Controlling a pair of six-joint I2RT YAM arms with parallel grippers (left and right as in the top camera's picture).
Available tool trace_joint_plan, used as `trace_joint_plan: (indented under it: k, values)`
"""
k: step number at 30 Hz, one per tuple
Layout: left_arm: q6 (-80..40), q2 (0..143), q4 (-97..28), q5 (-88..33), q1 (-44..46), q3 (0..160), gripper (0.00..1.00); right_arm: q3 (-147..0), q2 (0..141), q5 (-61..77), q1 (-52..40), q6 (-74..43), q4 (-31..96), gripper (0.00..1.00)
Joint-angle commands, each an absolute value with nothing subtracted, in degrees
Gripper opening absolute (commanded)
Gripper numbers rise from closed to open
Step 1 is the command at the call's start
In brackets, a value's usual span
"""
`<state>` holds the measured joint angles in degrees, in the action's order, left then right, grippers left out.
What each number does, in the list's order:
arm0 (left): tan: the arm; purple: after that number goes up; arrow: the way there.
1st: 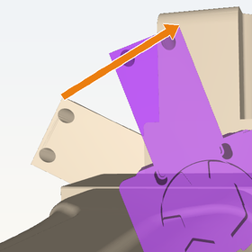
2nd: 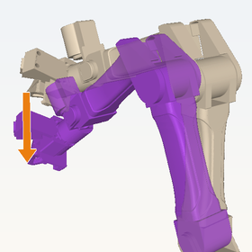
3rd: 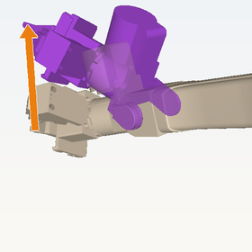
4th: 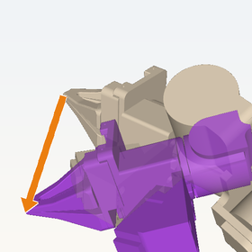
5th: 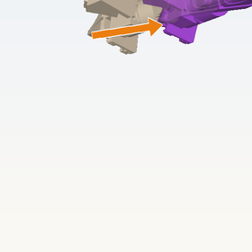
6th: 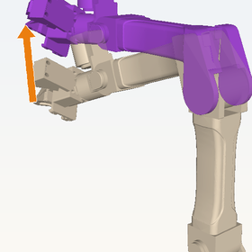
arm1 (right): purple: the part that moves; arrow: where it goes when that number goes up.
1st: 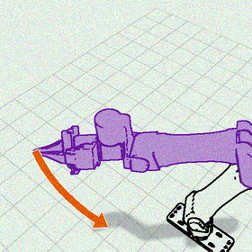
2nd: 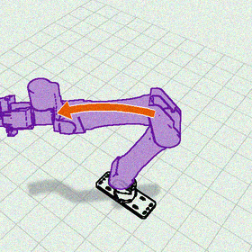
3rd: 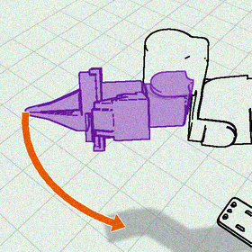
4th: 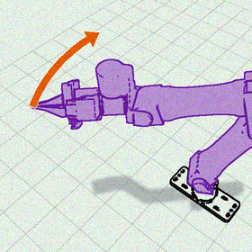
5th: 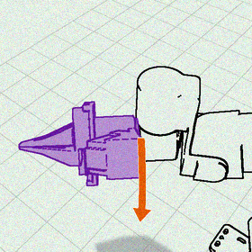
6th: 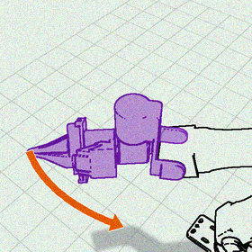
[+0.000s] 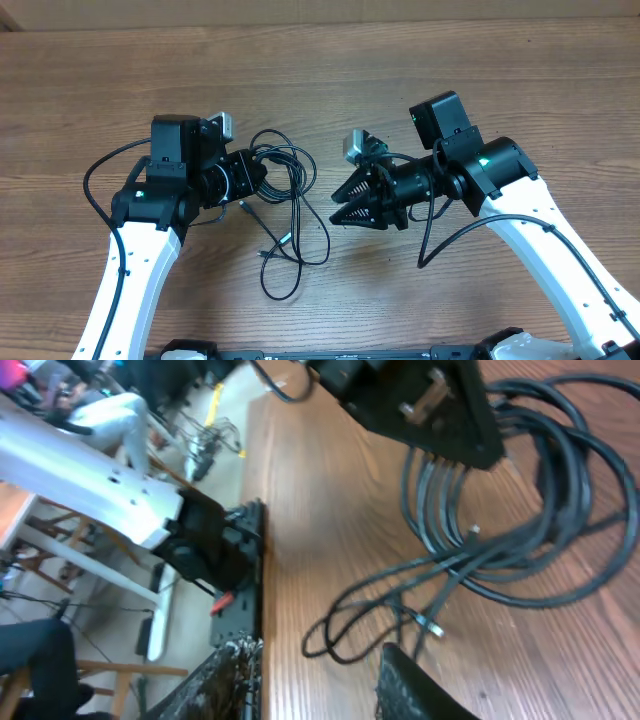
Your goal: Untangle cables
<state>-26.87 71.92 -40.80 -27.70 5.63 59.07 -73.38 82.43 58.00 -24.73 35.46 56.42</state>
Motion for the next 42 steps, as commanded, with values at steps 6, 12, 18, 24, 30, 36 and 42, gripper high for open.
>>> trace_joint_plan:
  k: [6,12,18,24,30,36,42]
  values:
    - [-26.83,72.14,-40.75,-29.65,6.42,60.25,0.04,-73.14,80.9,54.43,-24.62,33.85,56.21,0.47]
    - [-26.83,72.14,-40.73,-29.65,6.42,60.25,0.04,-73.14,80.9,54.43,-24.62,33.85,56.23,0.52]
    - [-26.83,72.14,-40.73,-29.65,6.42,60.25,0.04,-73.14,80.9,54.43,-24.62,33.85,56.23,0.55]
    - [-26.83,72.14,-40.73,-29.63,6.42,60.25,0.04,-73.14,80.9,54.43,-24.62,33.85,56.23,0.56]
    - [-26.85,72.16,-40.84,-29.67,6.42,60.25,0.04,-73.12,80.93,54.43,-24.62,33.85,56.23,0.61]
    - [-27.09,72.16,-43.07,-29.65,6.42,60.25,0.04,-73.14,80.93,54.43,-24.62,33.87,56.23,0.65]
    - [-26.98,72.16,-43.99,-31.51,6.42,60.25,0.04,-73.14,80.9,55.88,-24.64,31.7,57.19,1.0]
